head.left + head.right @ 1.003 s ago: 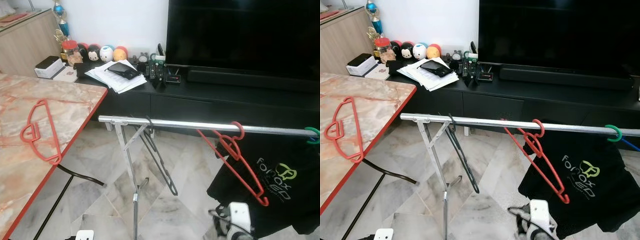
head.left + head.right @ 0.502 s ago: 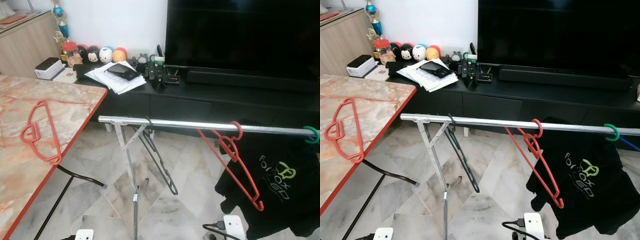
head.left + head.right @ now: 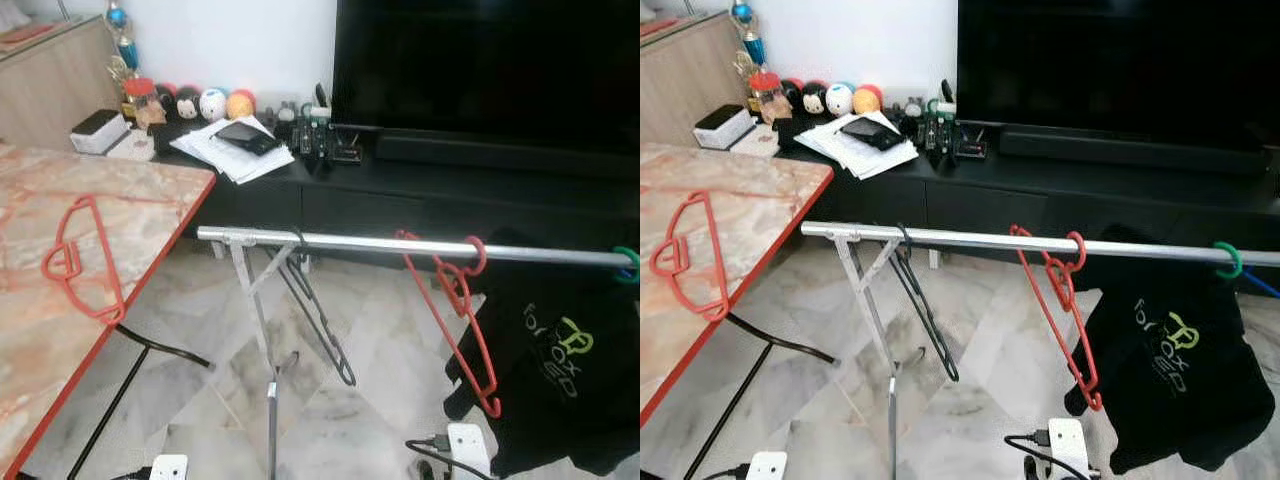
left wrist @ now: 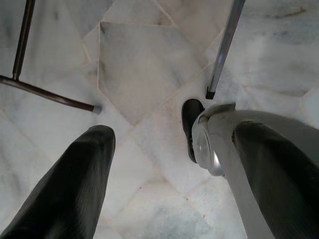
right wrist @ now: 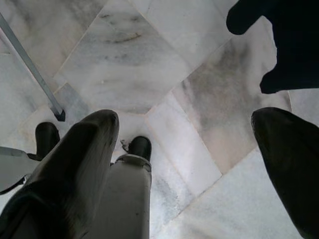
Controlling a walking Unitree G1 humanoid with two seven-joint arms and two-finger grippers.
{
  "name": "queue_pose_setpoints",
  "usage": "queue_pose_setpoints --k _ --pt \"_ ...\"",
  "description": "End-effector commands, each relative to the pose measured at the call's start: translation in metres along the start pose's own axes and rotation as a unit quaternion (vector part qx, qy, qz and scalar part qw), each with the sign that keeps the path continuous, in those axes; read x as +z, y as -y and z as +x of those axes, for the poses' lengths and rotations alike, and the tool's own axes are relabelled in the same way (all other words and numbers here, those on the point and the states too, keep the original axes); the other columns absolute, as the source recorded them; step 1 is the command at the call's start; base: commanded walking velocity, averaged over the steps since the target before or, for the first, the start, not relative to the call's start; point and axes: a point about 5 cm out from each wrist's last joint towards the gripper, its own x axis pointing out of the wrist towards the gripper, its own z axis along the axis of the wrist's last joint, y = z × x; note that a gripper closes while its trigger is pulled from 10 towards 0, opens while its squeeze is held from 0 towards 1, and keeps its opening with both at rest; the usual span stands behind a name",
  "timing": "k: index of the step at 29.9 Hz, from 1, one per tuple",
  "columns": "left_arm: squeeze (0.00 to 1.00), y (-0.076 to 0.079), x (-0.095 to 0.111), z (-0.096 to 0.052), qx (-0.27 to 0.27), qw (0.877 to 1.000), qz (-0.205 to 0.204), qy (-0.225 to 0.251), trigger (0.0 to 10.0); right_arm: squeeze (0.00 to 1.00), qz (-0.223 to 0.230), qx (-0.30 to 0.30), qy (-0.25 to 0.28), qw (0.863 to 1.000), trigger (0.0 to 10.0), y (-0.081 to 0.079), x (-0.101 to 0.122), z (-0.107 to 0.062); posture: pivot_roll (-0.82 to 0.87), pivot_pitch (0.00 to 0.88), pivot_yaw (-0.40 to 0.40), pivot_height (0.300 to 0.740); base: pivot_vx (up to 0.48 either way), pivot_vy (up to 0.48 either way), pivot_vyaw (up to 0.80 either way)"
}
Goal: Hang hanger
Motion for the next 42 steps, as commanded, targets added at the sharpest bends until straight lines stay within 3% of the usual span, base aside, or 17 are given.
queue_pose_setpoints --k 1,28,42 --pt "0.0 -0.001 -0.007 -0.001 -0.004 1.0 0.006 -0.016 10.0 0.0 0.008 -0.003 -0.003 1.0 10.0 -0.001 -0.004 -0.001 -0.01 0.0 -0.003 0.74 -0.315 0.0 0.0" --pt "0.0 0.003 0.006 0.002 -0.018 1.0 0.023 -0.002 10.0 0.0 0.018 -0.005 0.011 1.0 10.0 -0.004 0.001 0.0 -0.02 0.0 0.031 0.74 -0.338 0.0 0.0" --pt "0.0 0.003 0.013 0.004 -0.014 1.0 0.013 0.009 10.0 0.0 0.024 -0.004 0.02 0.999 10.0 -0.002 0.004 0.0 0.0 0.0 0.008 0.74 -0.336 0.0 0.0"
